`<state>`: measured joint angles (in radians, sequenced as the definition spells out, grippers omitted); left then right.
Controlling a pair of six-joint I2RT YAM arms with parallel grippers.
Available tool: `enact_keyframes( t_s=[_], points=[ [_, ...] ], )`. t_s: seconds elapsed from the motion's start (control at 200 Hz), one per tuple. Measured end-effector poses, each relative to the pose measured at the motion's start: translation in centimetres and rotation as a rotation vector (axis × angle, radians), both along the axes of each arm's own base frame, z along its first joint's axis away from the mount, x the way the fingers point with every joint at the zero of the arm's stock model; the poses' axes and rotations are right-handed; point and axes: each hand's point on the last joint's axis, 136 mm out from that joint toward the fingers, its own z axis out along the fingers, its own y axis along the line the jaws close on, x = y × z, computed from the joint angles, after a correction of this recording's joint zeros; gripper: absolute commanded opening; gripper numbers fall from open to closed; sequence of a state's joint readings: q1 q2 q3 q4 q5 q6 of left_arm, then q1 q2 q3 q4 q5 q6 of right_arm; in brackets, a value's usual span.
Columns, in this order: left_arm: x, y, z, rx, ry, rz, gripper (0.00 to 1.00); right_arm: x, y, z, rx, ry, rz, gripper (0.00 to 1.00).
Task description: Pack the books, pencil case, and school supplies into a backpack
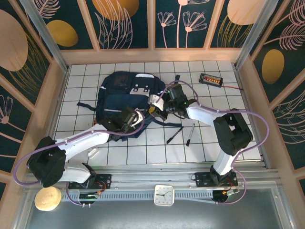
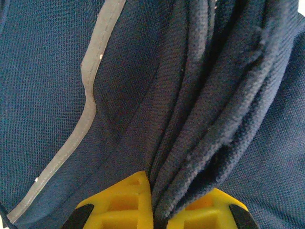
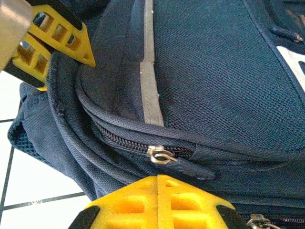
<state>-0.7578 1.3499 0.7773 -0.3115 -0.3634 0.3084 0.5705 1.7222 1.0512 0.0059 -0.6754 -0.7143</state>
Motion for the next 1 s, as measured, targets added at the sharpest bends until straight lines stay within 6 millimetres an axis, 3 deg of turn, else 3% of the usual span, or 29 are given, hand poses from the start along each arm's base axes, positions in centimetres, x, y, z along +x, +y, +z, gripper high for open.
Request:
enact_keyframes(
  t_s=[0.15,0.275,0.45,0.48,0.545,0.676,0.851,0.996],
  points=[
    [0.0,0.0,0.4,-0.007,-0.006,0.003,0.00,0.6,-0.6,0.3,0.015,-0.004,-0.019,0.43],
    [-0.1,0.2,1.8,-0.032,-0.037,0.005,0.00,1.4,-0.9,1.0,0.039,-0.006,-0.035,0.45],
    [-0.5,0.5,2.6,-0.045,-0.047,0.003,0.00,2.7,0.0,2.5,0.093,-0.016,-0.037,0.45],
    [-0.5,0.5,2.5,-0.046,-0.044,0.001,0.13,2.9,0.2,2.5,0.100,-0.014,-0.036,0.45],
    [-0.7,0.3,2.3,-0.056,-0.034,-0.001,0.50,3.1,0.3,2.4,0.107,-0.005,-0.043,0.45],
    [-0.9,-0.1,3.5,-0.122,-0.043,0.007,0.92,3.5,0.1,2.3,0.138,0.023,-0.076,0.45],
    [-0.5,-0.4,7.0,-0.212,-0.136,0.006,0.94,3.9,-1.4,1.2,0.150,0.077,-0.129,0.45],
    [0.2,-0.8,5.7,-0.163,-0.122,-0.011,0.91,3.8,-1.4,1.1,0.151,0.077,-0.128,0.45]
  ],
)
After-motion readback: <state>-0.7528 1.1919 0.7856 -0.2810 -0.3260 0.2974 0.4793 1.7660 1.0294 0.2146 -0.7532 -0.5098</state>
